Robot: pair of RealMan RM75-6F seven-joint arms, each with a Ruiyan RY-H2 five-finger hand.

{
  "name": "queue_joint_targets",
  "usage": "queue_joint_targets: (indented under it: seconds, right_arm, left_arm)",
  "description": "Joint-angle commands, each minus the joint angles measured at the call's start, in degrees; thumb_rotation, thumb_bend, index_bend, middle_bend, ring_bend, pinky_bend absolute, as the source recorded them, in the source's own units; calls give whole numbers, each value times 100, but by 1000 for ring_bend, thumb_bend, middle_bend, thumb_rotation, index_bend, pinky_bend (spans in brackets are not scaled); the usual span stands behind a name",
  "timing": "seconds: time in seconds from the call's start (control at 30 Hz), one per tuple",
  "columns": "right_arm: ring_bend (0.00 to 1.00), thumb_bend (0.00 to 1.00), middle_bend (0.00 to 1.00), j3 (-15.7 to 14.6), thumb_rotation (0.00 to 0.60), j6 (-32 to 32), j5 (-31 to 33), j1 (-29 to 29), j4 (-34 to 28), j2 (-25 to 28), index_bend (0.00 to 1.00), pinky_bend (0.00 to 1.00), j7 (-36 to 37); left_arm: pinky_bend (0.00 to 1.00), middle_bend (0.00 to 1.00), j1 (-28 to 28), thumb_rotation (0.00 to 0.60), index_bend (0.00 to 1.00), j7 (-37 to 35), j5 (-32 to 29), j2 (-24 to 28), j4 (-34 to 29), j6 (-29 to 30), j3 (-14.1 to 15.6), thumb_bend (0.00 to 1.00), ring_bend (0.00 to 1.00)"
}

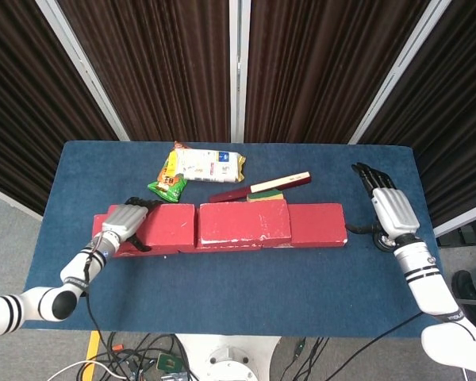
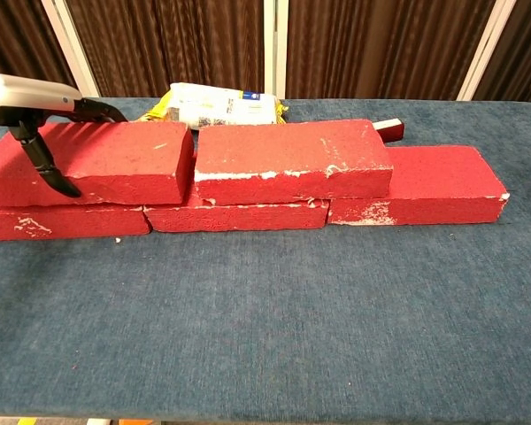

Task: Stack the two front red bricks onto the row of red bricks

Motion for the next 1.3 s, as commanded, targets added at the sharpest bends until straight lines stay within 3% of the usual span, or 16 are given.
queue_joint_targets:
  seconds: [0.03, 1.3]
  right_arm:
    - [0, 0, 0, 3, 600, -10, 4, -1, 15, 5, 0, 0, 15]
    - [0, 0, 0, -34, 600, -54, -92, -97, 210, -49, 0, 0, 265]
  left_arm:
    - [48, 129, -52, 600, 119, -6, -98, -8, 30, -42, 39, 144, 96]
    - [49, 120, -304, 600, 111, 203, -659, -278, 18, 316, 202, 140, 77]
